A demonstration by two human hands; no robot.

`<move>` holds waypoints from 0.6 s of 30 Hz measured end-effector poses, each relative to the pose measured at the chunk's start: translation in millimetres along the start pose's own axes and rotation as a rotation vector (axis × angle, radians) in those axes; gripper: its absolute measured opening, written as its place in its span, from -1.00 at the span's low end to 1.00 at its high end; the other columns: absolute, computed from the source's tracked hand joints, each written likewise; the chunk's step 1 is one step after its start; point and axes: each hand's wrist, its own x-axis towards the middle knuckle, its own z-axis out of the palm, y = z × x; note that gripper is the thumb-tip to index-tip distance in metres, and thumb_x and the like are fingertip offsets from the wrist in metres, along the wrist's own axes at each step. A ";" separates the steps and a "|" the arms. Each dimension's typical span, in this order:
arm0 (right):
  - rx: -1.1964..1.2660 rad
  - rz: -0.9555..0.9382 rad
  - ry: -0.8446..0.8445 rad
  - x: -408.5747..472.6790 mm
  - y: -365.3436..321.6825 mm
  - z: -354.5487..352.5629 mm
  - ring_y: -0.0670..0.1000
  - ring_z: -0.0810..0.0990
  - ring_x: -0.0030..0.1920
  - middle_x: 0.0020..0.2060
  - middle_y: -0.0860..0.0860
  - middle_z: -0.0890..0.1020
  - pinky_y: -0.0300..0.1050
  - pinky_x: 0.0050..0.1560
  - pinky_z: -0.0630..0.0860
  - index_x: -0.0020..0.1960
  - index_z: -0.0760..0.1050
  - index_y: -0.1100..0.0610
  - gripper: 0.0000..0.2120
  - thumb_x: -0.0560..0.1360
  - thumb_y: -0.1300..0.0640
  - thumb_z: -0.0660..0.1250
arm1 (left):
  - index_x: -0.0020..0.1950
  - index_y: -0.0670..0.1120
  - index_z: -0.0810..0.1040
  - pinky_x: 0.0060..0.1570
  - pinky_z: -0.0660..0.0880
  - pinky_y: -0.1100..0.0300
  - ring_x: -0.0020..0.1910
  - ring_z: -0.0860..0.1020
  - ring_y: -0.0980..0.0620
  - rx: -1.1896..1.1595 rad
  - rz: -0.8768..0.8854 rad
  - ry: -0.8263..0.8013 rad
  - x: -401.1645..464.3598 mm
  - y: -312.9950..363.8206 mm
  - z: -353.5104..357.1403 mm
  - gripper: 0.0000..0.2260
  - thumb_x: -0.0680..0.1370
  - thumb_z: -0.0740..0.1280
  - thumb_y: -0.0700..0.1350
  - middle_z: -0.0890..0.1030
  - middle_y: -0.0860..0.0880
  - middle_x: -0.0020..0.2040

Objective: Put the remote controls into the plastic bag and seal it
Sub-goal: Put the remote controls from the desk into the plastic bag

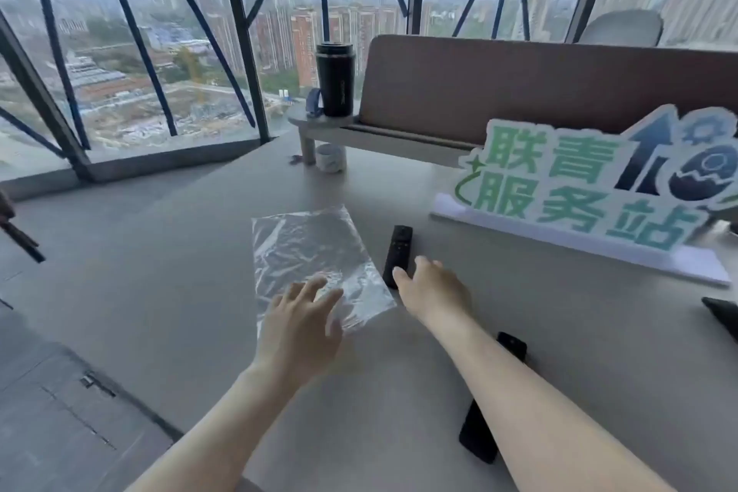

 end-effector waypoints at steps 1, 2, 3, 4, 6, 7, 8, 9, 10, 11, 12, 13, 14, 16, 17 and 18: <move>-0.007 0.030 0.021 5.9 -5.0 4.3 0.22 0.52 0.22 0.26 0.18 0.54 0.06 0.13 0.43 0.29 0.44 0.17 -0.48 0.56 -0.19 0.08 | 0.04 0.03 0.61 -0.07 0.54 0.00 0.03 0.58 -0.17 0.017 0.026 -0.010 -0.6 -3.6 -0.8 -0.73 0.35 0.37 -0.11 0.64 -0.03 0.08; -0.013 0.070 0.053 9.3 -9.8 6.8 0.22 0.54 0.20 0.23 0.18 0.56 0.06 0.11 0.44 0.26 0.47 0.18 -0.48 0.54 -0.20 0.10 | -0.03 0.02 0.61 -0.19 0.55 0.03 -0.06 0.58 -0.16 0.053 0.022 0.034 -1.3 -6.8 -0.3 -0.78 0.35 0.37 -0.18 0.64 -0.02 -0.01; -0.020 0.095 0.068 15.5 -13.6 10.0 0.22 0.56 0.18 0.20 0.18 0.58 0.05 0.10 0.45 0.24 0.48 0.18 -0.47 0.53 -0.21 0.13 | -0.07 0.01 0.59 -0.30 0.53 0.05 -0.12 0.57 -0.16 0.072 0.024 0.028 -1.7 -10.1 0.4 -0.80 0.37 0.35 -0.23 0.61 -0.02 -0.08; -0.006 0.133 0.065 18.3 -18.7 8.5 0.22 0.57 0.16 0.18 0.18 0.60 0.04 0.07 0.46 0.22 0.49 0.18 -0.48 0.50 -0.21 0.18 | -0.08 -0.01 0.56 -0.36 0.49 0.06 -0.15 0.55 -0.15 0.078 0.008 0.020 -0.9 -11.5 -2.5 -0.82 0.40 0.31 -0.25 0.56 -0.03 -0.12; -0.001 0.164 0.030 21.5 -24.3 11.8 0.20 0.61 0.11 0.12 0.15 0.64 -0.01 -0.02 0.46 0.17 0.52 0.17 -0.52 0.47 -0.18 0.27 | -0.05 -0.06 0.50 -0.38 0.40 0.06 -0.15 0.53 -0.17 0.039 0.015 -0.019 -3.4 -12.4 -6.2 -0.81 0.43 0.23 -0.29 0.47 -0.07 -0.13; -0.006 0.164 0.007 22.5 -25.7 11.7 0.19 0.62 0.08 0.08 0.14 0.65 -0.04 -0.06 0.46 0.13 0.55 0.17 -0.58 0.46 -0.14 0.29 | -0.04 -0.08 0.47 -0.37 0.37 0.06 -0.14 0.53 -0.19 0.035 0.033 -0.030 -4.5 -13.4 -6.8 -0.79 0.43 0.19 -0.32 0.44 -0.08 -0.13; -0.020 0.164 -0.022 21.0 -27.3 8.5 0.19 0.64 0.04 0.03 0.13 0.67 -0.06 -0.10 0.46 0.06 0.57 0.16 -0.64 0.46 -0.10 0.29 | -0.02 -0.08 0.45 -0.37 0.36 0.05 -0.15 0.54 -0.21 0.034 0.047 -0.060 -6.0 -13.9 -10.6 -0.76 0.42 0.17 -0.35 0.43 -0.09 -0.13; -0.015 0.168 -0.047 21.0 -27.8 5.2 0.18 0.66 -0.01 -0.05 0.13 0.68 -0.09 -0.13 0.47 -0.02 0.58 0.15 -0.71 0.45 -0.04 0.27 | 0.02 -0.08 0.44 -0.37 0.36 0.05 -0.16 0.55 -0.23 0.030 0.061 -0.065 -6.8 -14.8 -11.8 -0.73 0.42 0.16 -0.36 0.42 -0.09 -0.12; 0.006 0.183 -0.076 19.8 -26.8 -0.1 0.17 0.68 -0.11 -0.17 0.12 0.68 -0.13 -0.18 0.48 -0.10 0.57 0.15 -0.78 0.44 0.02 0.25 | 0.06 -0.06 0.43 -0.37 0.37 0.04 -0.19 0.57 -0.25 0.010 0.072 -0.061 -6.6 -16.5 -13.3 -0.72 0.44 0.17 -0.35 0.42 -0.09 -0.12; 0.044 0.194 -0.118 16.0 -25.3 -5.6 0.13 0.68 -0.27 -0.32 0.10 0.68 -0.18 -0.28 0.48 -0.17 0.56 0.16 -0.83 0.42 0.10 0.24 | 0.11 -0.02 0.43 -0.38 0.40 0.04 -0.21 0.58 -0.26 -0.026 0.085 -0.049 -6.8 -18.5 -13.5 -0.72 0.48 0.19 -0.32 0.43 -0.09 -0.13; 0.101 0.201 -0.166 9.9 -22.2 -12.2 0.08 0.63 -0.45 -0.45 0.09 0.65 -0.23 -0.41 0.44 -0.21 0.55 0.19 -0.85 0.40 0.17 0.23 | 0.16 0.01 0.42 -0.37 0.44 0.02 -0.23 0.58 -0.26 -0.069 0.103 -0.046 -7.8 -19.3 -15.3 -0.73 0.52 0.20 -0.26 0.44 -0.09 -0.13; 0.184 0.206 -0.194 3.3 -17.3 -20.6 0.05 0.53 -0.58 -0.51 0.09 0.64 -0.27 -0.51 0.38 -0.22 0.53 0.21 -0.86 0.40 0.21 0.22 | 0.18 0.03 0.43 -0.35 0.48 0.02 -0.25 0.57 -0.26 -0.109 0.110 -0.037 -8.5 -19.0 -17.4 -0.77 0.56 0.20 -0.18 0.46 -0.10 -0.14; 0.283 0.209 -0.199 -5.0 -11.2 -30.5 0.03 0.45 -0.63 -0.50 0.11 0.66 -0.28 -0.55 0.32 -0.20 0.51 0.22 -0.88 0.40 0.22 0.21 | 0.17 0.03 0.45 -0.34 0.50 0.02 -0.26 0.56 -0.25 -0.146 0.110 -0.027 -9.4 -17.1 -20.3 -0.82 0.58 0.19 -0.11 0.47 -0.10 -0.16; 0.515 0.204 -0.136 -30.9 3.4 -55.9 0.01 0.36 -0.63 -0.43 0.15 0.68 -0.27 -0.54 0.25 -0.18 0.47 0.21 -0.90 0.42 0.18 0.24 | 0.06 -0.04 0.49 -0.34 0.48 0.05 -0.27 0.54 -0.23 -0.177 0.113 0.001 -9.4 -10.0 -25.7 -0.83 0.60 0.14 -0.04 0.48 -0.10 -0.21; 0.639 0.191 -0.106 -47.6 11.6 -69.6 0.00 0.34 -0.63 -0.42 0.16 0.67 -0.26 -0.54 0.21 -0.19 0.47 0.20 -0.90 0.44 0.17 0.26 | -0.04 -0.09 0.48 -0.35 0.45 0.07 -0.28 0.54 -0.23 -0.170 0.111 0.004 -8.5 -4.0 -28.5 -0.81 0.61 0.12 -0.04 0.46 -0.09 -0.25; 0.747 0.175 -0.079 -65.9 19.2 -82.5 -0.01 0.31 -0.63 -0.43 0.17 0.65 -0.26 -0.53 0.18 -0.21 0.46 0.19 -0.88 0.46 0.16 0.28 | -0.13 -0.12 0.43 -0.37 0.40 0.09 -0.29 0.52 -0.22 -0.166 0.102 0.006 -7.6 2.9 -31.3 -0.79 0.61 0.10 -0.05 0.42 -0.08 -0.28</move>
